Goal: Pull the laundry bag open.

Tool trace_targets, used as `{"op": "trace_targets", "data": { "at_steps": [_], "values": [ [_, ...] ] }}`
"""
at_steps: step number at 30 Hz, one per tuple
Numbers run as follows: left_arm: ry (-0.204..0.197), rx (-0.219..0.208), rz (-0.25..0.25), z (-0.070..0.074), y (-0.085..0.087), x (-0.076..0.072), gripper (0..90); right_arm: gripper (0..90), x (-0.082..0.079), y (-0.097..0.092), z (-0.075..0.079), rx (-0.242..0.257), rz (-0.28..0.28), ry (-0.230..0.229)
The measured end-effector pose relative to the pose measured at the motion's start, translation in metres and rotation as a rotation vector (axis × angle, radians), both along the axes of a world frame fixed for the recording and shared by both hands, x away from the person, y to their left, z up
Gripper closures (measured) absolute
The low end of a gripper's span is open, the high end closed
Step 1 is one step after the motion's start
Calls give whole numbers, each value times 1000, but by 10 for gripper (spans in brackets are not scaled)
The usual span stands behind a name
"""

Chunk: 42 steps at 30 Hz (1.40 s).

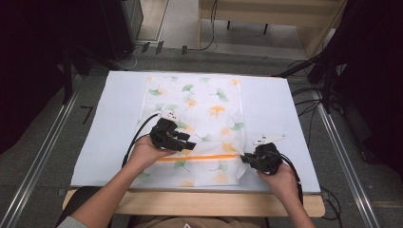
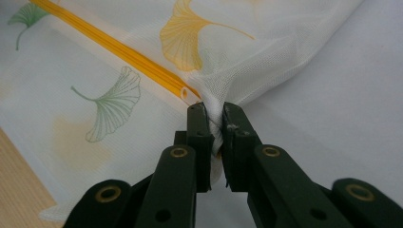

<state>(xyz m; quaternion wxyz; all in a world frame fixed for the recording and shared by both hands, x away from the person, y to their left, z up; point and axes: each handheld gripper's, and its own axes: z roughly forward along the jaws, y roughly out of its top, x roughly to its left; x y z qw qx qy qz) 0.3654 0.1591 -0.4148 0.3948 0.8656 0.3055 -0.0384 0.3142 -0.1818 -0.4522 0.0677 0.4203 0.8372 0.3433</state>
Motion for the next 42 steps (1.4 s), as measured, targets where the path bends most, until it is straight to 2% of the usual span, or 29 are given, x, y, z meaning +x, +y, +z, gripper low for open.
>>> {"op": "trace_targets", "data": {
  "at_steps": [2,8,12,17,19,26,30,32,34,37,42],
  "values": [
    [1,-4,-9,-2,-3,-2,532,850,0,-1,4,15,-5,-3],
    [16,-29,-11,-3,-17,-5,552,850,1,-3,8,36,-4,1],
    [30,-28,-20,-6,-27,-6,561,849,1,-2,11,41,-6,-4],
    [29,-24,-29,-7,-43,-11,559,849,0,-2,13,53,-5,2],
    [49,-30,-36,-7,-49,-12,560,848,0,-2,15,57,-3,1],
    [29,-8,-68,-10,-67,-15,570,849,0,-1,18,66,3,-7],
    [12,-30,-88,-10,-76,-17,608,849,1,-1,21,72,2,-6],
    [24,-42,-98,-11,-80,-17,655,849,1,-1,21,68,8,-8],
    [28,-26,-115,-14,-86,-18,676,848,2,-1,21,67,8,-3],
    [24,-9,-121,-18,-94,-19,668,848,1,0,21,68,6,-2],
    [29,-6,-125,-23,-102,-17,661,848,0,0,22,70,13,-6]
  ]
}}
